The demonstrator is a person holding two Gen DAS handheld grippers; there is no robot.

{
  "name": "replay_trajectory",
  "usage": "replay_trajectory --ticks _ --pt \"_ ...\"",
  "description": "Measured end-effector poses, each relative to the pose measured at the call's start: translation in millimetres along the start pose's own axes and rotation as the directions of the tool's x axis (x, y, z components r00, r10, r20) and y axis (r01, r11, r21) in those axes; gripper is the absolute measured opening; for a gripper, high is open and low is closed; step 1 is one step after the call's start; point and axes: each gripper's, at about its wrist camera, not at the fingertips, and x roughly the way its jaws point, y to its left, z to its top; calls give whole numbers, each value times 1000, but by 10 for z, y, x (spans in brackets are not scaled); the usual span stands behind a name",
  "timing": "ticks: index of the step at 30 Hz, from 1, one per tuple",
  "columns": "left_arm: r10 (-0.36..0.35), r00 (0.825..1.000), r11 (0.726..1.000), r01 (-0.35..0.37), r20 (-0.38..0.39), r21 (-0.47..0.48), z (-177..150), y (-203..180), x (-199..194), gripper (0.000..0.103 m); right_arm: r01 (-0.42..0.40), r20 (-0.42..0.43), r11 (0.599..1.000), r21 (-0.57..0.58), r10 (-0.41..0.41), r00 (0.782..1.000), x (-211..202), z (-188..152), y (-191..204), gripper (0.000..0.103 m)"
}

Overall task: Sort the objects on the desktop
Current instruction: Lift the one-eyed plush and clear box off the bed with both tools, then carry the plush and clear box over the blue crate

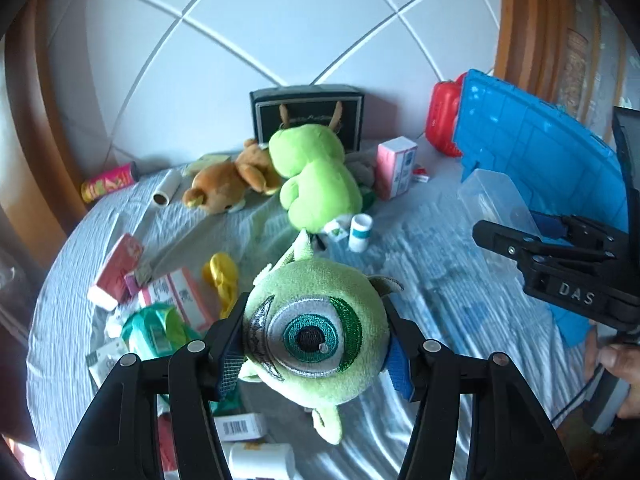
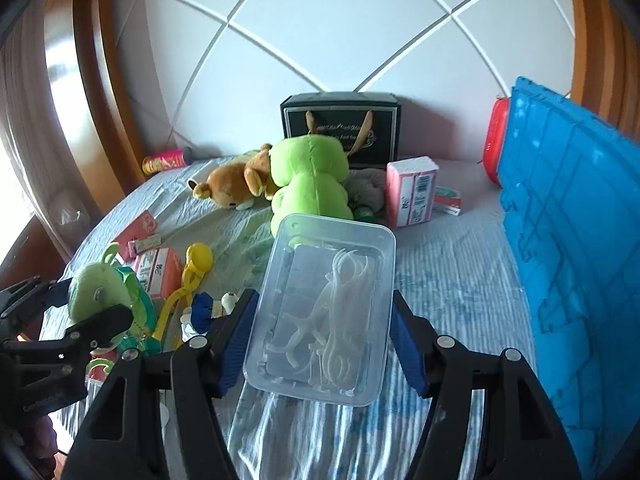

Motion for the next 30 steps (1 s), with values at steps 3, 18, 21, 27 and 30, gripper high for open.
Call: replay_trajectory --ticks 3,18,21,27,30 --pt "-40 998 998 37 50 57 223 -216 -156 58 54 58 998 34 -56 997 -438 24 -129 63" --pt "-294 931 929 225 218 294 1096 -1999 -982 60 302 271 927 222 -356 894 -2257 52 -1247 63" --pt "-323 915 918 240 241 317 1272 -2562 -1084 60 327 278 916 232 -385 880 -2527 67 -1653 63" --pt "-353 899 902 253 259 351 1552 -3691 -1114 60 379 278 888 261 -445 851 -2914 55 -2616 63" --pt "-353 901 900 253 253 356 1659 -4132 -1053 60 397 257 874 280 -467 846 -2989 66 -3076 63"
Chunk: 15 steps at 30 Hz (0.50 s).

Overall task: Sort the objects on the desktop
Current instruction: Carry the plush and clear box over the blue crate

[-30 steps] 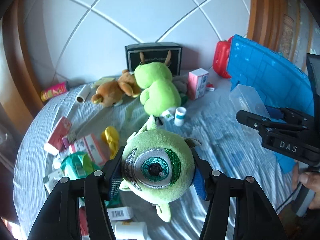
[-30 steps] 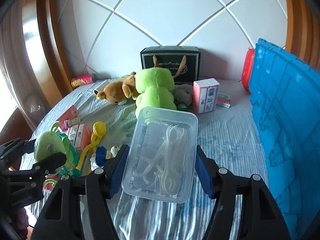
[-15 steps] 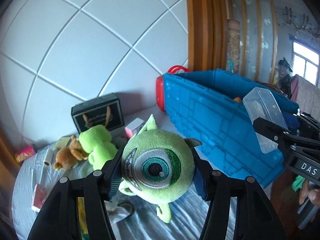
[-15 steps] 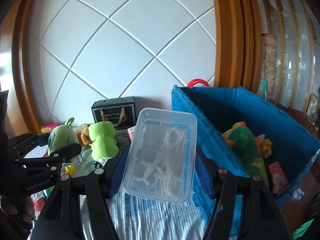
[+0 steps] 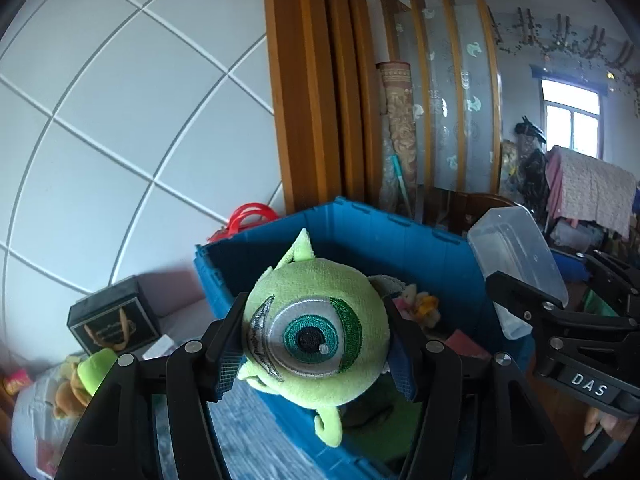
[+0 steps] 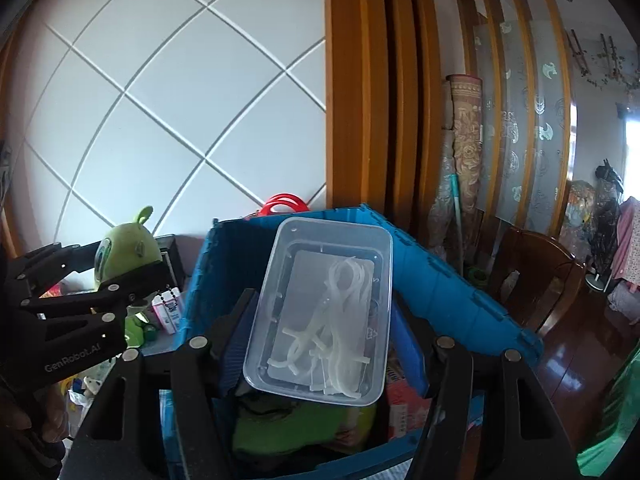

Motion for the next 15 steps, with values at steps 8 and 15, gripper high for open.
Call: replay_trajectory --ticks 8,15 --pt "43 998 999 -43 -48 7 309 -458 409 62 20 -53 999 34 -18 998 465 48 -720 58" --pt "74 994 997 -74 -75 -1 359 -593 519 76 23 -86 997 72 -17 996 704 12 -1011 58"
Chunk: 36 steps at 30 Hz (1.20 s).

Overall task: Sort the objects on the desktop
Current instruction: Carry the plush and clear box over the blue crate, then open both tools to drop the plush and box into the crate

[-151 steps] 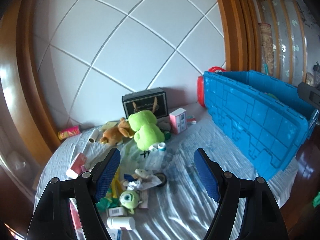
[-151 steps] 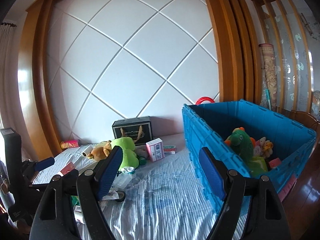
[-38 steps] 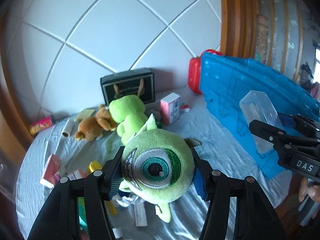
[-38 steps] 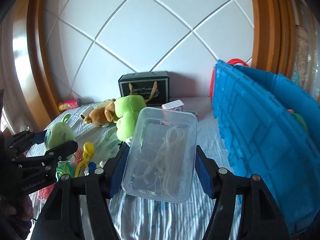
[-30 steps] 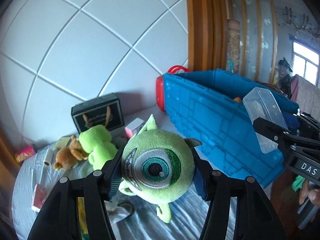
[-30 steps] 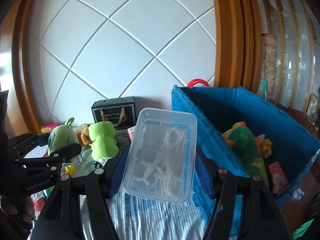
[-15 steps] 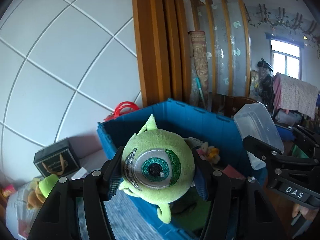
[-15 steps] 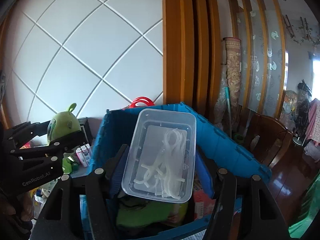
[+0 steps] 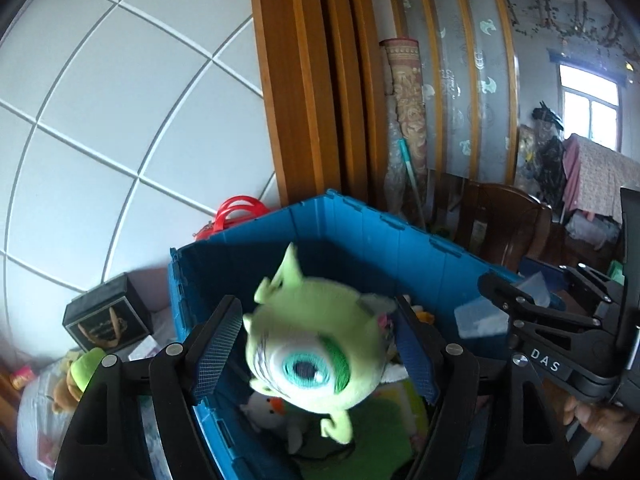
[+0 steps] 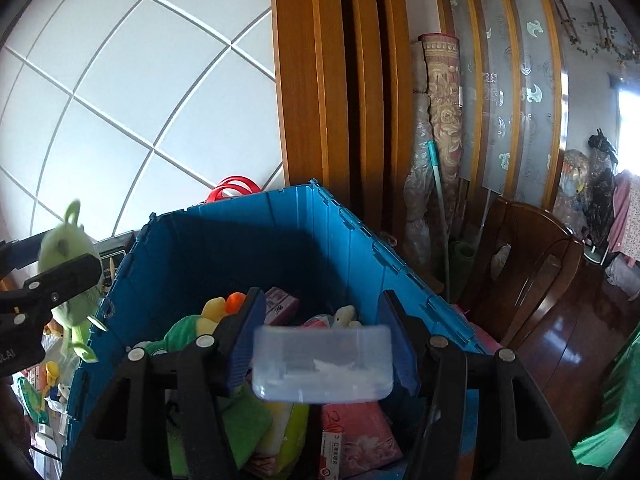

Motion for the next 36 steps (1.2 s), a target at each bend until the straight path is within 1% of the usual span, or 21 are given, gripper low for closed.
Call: replay_trajectory --ticks 2,3,8,19,29,33,36 --pt "7 1000 1000 -7 -4 5 -16 -17 0 79 -2 9 1000 10 2 1000 -12 -7 -30 63" --pt "11 1000 1000 -11 -8 9 -23 -40 -2 80 -3 14 1000 13 3 1000 -23 -13 -33 64" --pt "26 1000 999 -26 3 22 -63 -95 -90 80 -18 36 1000 12 17 999 -130 -19 -16 64" --pt "63 997 997 -65 38 29 -163 -60 -351 80 -36 81 999 0 36 996 -451 -47 91 64" --pt "112 992 994 -112 50 -3 -331 144 -609 80 -82 89 997 -15 83 993 -635 -148 311 65" --pt "137 989 991 -136 53 -21 -423 282 -713 80 -106 96 994 -32 108 989 -675 -168 471 68" --pt "158 986 987 -156 54 -45 -530 424 -798 80 -133 101 990 -49 137 985 -708 -186 625 69"
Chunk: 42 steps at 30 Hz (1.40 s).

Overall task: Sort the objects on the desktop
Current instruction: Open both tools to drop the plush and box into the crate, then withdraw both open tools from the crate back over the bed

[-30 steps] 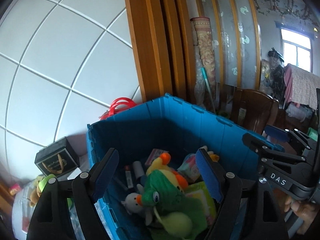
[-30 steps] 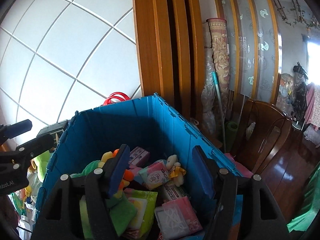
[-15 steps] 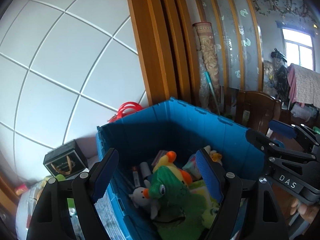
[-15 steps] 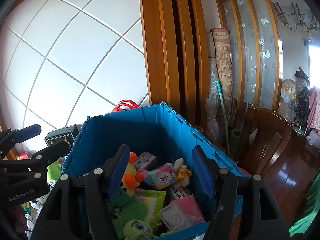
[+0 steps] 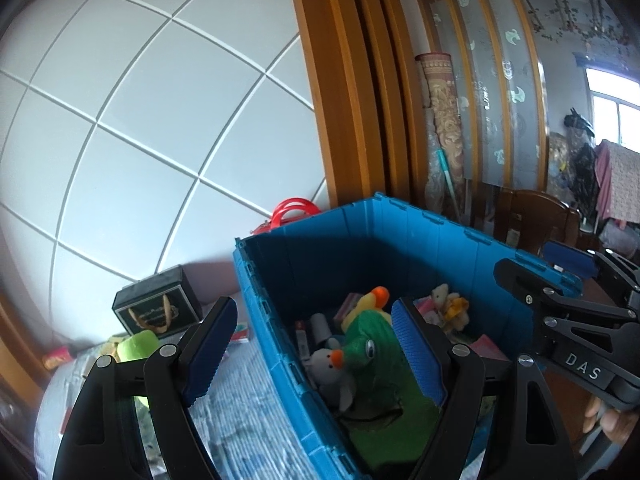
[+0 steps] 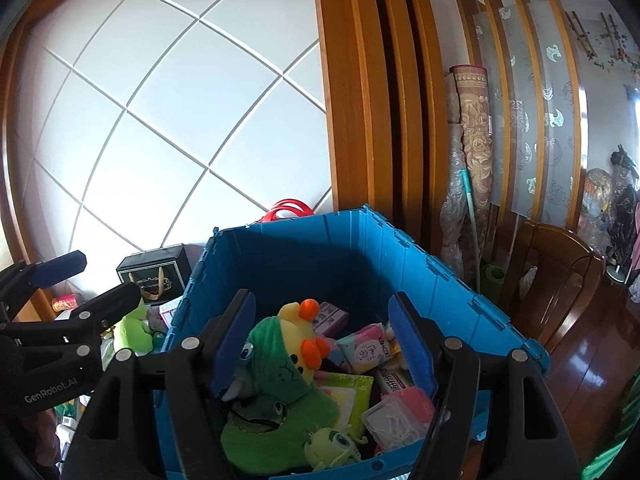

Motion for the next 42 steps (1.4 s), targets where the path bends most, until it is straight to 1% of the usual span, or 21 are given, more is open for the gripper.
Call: replay_trajectory --ticks 4,7,10,13,17,20,25,29,32,34,36,40,41,42 --pt "35 999 998 -35 -3 -45 -214 289 -102 80 -50 20 998 -29 51 999 -53 -17 287 69" --pt "68 997 994 -70 -23 -87 -449 586 -175 80 -102 30 994 -47 104 994 -90 -50 568 69" --pt "109 993 984 -114 -46 -139 -725 973 -241 81 -158 27 984 -85 161 987 -98 -102 944 69" --pt "161 983 969 -175 -93 -176 -1015 1405 -255 85 -209 13 970 -124 212 977 -59 -178 1396 76" --pt "243 958 947 -268 -151 -179 -1395 2001 -289 85 -281 -26 949 -146 280 960 65 -316 2031 76" --pt "258 945 931 -298 -199 -209 -1683 2502 -314 85 -318 -74 935 -159 309 948 185 -449 2508 76" --pt "278 916 908 -349 -288 -231 -2255 3297 -325 85 -352 -151 924 -150 330 932 416 -677 3236 76" --pt "303 885 889 -396 -354 -230 -2667 3809 -291 85 -359 -208 922 -147 326 922 602 -908 3762 76" --pt "317 857 873 -431 -405 -228 -2970 4170 -262 85 -372 -252 918 -136 331 909 745 -1086 4068 76" --pt "311 839 862 -447 -447 -239 -3168 4348 -216 85 -379 -289 915 -140 328 899 860 -1221 4222 76" --pt "299 825 856 -454 -480 -247 -3339 4472 -174 85 -386 -324 912 -139 327 888 984 -1358 4343 76" --pt "278 805 848 -462 -525 -259 -3562 4572 -74 85 -406 -386 903 -143 327 862 1255 -1620 4482 76" --pt "263 802 850 -455 -536 -263 -3593 4565 -35 85 -413 -401 899 -145 329 855 1324 -1678 4497 76" --pt "252 804 858 -443 -539 -260 -3608 4543 7 85 -416 -415 898 -145 326 849 1390 -1728 4502 76"
